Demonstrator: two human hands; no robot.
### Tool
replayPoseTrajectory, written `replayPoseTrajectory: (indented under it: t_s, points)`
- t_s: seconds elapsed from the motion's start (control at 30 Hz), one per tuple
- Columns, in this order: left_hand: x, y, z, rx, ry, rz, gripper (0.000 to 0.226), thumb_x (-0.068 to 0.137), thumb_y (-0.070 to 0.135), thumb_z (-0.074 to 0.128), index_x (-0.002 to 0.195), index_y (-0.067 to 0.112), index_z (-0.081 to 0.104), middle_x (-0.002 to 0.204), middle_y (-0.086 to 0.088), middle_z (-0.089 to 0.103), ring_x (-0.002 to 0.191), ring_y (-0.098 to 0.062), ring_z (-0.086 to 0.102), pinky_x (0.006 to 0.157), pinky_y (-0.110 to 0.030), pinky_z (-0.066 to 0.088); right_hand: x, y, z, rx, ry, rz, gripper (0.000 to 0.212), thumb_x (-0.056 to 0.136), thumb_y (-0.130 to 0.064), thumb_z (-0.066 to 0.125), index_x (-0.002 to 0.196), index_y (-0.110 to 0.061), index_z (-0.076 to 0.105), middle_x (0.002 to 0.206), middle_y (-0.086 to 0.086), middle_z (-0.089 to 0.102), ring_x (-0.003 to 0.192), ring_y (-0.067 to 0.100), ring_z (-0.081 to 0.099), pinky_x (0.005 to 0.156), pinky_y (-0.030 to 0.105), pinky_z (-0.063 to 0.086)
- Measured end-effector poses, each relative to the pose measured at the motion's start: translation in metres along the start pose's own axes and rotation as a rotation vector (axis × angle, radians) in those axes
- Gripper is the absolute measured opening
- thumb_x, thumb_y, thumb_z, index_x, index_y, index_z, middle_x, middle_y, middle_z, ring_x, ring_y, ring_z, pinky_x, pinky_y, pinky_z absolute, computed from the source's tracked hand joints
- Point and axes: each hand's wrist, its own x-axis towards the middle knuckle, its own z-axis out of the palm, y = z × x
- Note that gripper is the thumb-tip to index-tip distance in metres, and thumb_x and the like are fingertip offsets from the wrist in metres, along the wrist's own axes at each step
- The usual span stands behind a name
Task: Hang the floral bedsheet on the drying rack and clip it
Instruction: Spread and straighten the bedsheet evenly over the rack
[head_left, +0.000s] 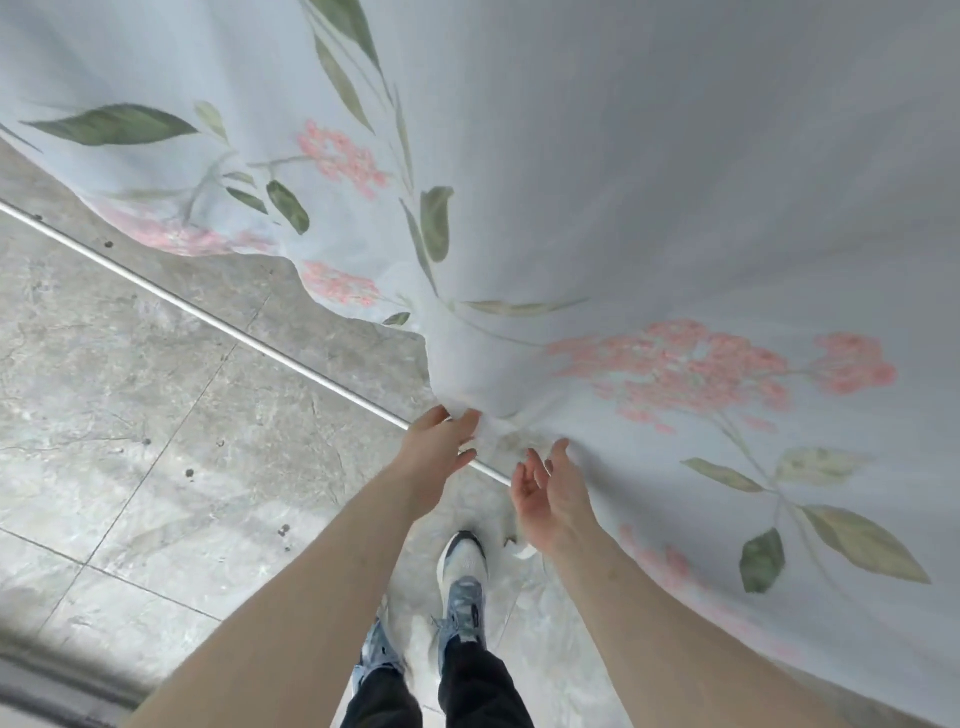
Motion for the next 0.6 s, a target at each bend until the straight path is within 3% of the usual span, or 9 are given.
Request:
replayPoseTrajectory:
  t_s: [0.1, 0.2, 0.3, 0.43, 0.53, 0.6]
  points:
    - [0.009, -0.003, 0.003, 0.069, 0.093, 0.077, 0.009, 0.097, 0.028, 0.072, 0.103, 0.022, 0.075, 0.106, -0.001, 0.076, 0.102, -0.018, 0.069, 0.090, -0.031, 0.055, 0.010, -0.005, 0.006, -0.016, -0.094, 0.019, 0.034, 0.099, -0.044, 0.063, 0.113, -0.013, 0.058, 0.101, -0.001, 0.067, 0.052, 0.006, 0.045, 0.052, 0.016, 0.053]
    - [0.012, -0.002, 0.005, 0.122, 0.163, 0.146, 0.009, 0.095, 0.029, 0.074, 0.094, 0.020, 0.077, 0.089, 0.001, 0.077, 0.084, -0.014, 0.068, 0.075, -0.025, 0.054, 0.011, -0.003, 0.011, -0.038, -0.080, 0.004, 0.022, 0.098, -0.035, 0.067, 0.095, -0.014, 0.064, 0.072, -0.004, 0.057, 0.055, 0.005, 0.051, 0.050, 0.014, 0.050]
    - [0.023, 0.008, 0.012, 0.193, 0.222, 0.197, 0.017, 0.092, 0.031, 0.074, 0.092, 0.014, 0.078, 0.093, -0.010, 0.078, 0.082, -0.021, 0.073, 0.070, -0.025, 0.052, 0.020, 0.002, 0.017, -0.006, 0.048, -0.046, 0.022, 0.094, -0.023, 0.074, 0.109, -0.009, 0.067, 0.088, 0.000, 0.072, 0.070, 0.008, 0.069, 0.057, 0.017, 0.059]
    - [0.042, 0.011, 0.023, 0.265, 0.269, 0.194, 0.031, 0.087, 0.037, 0.077, 0.088, 0.006, 0.076, 0.090, -0.015, 0.076, 0.085, -0.030, 0.075, 0.073, -0.037, 0.059, 0.032, 0.004, 0.021, -0.020, 0.217, -0.154, 0.023, 0.091, -0.016, 0.078, 0.108, -0.004, 0.068, 0.094, 0.007, 0.077, 0.072, 0.014, 0.075, 0.069, 0.028, 0.063]
    - [0.055, 0.007, 0.030, 0.305, 0.293, 0.186, 0.033, 0.085, 0.040, 0.077, 0.083, 0.007, 0.075, 0.080, -0.011, 0.076, 0.084, -0.032, 0.075, 0.080, -0.048, 0.061, 0.043, 0.005, 0.021, -0.060, 0.255, -0.195, 0.018, 0.094, -0.018, 0.075, 0.103, -0.004, 0.069, 0.096, 0.007, 0.076, 0.075, 0.014, 0.075, 0.066, 0.026, 0.063]
    - [0.062, 0.003, 0.032, 0.322, 0.304, 0.172, 0.031, 0.084, 0.041, 0.078, 0.077, 0.010, 0.075, 0.076, -0.008, 0.075, 0.081, -0.030, 0.075, 0.079, -0.048, 0.063, 0.050, 0.003, 0.021, -0.079, 0.267, -0.204, 0.015, 0.096, -0.019, 0.073, 0.098, -0.005, 0.067, 0.095, 0.007, 0.075, 0.079, 0.015, 0.076, 0.061, 0.024, 0.063]
